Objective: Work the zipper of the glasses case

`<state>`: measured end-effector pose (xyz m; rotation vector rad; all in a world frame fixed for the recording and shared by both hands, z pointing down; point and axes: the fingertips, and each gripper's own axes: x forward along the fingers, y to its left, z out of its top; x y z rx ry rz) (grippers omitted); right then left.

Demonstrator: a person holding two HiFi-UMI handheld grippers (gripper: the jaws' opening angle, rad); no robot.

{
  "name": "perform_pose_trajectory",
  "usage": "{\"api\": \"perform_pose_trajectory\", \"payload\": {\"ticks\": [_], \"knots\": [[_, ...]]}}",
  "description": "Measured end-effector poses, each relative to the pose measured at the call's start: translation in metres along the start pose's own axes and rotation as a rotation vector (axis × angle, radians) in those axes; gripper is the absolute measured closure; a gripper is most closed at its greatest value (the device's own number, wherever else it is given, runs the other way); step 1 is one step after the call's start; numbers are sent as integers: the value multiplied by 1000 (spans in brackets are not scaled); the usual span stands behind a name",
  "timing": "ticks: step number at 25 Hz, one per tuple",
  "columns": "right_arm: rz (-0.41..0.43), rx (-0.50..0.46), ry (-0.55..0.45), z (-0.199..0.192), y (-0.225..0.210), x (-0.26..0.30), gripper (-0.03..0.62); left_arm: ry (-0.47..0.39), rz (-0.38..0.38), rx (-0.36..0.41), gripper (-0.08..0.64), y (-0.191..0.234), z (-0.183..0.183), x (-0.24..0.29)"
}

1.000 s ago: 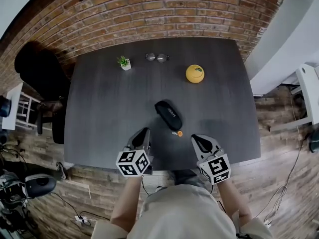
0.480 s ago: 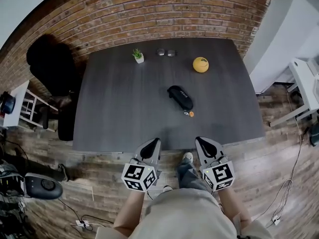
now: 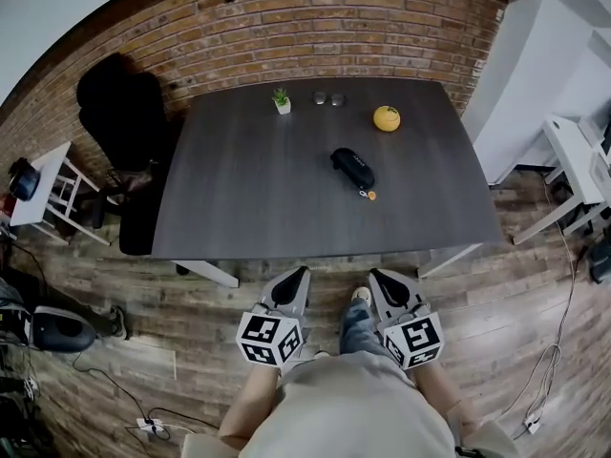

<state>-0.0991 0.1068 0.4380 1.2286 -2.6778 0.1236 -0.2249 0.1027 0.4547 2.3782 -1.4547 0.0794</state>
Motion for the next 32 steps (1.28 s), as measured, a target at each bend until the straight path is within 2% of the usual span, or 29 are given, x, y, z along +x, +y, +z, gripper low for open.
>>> {"api": "perform_pose_trajectory", "payload": {"ticks": [8, 14, 32], "knots": [[21, 3, -2, 0, 19, -14, 591, -20, 2, -5, 551, -7, -1, -23], [14, -21, -10, 9, 13, -14, 591, -25, 0, -9, 550, -9, 3, -19], [16, 19, -42, 14, 3, -13, 591, -10, -20, -41, 549, -5, 4, -8]]}}
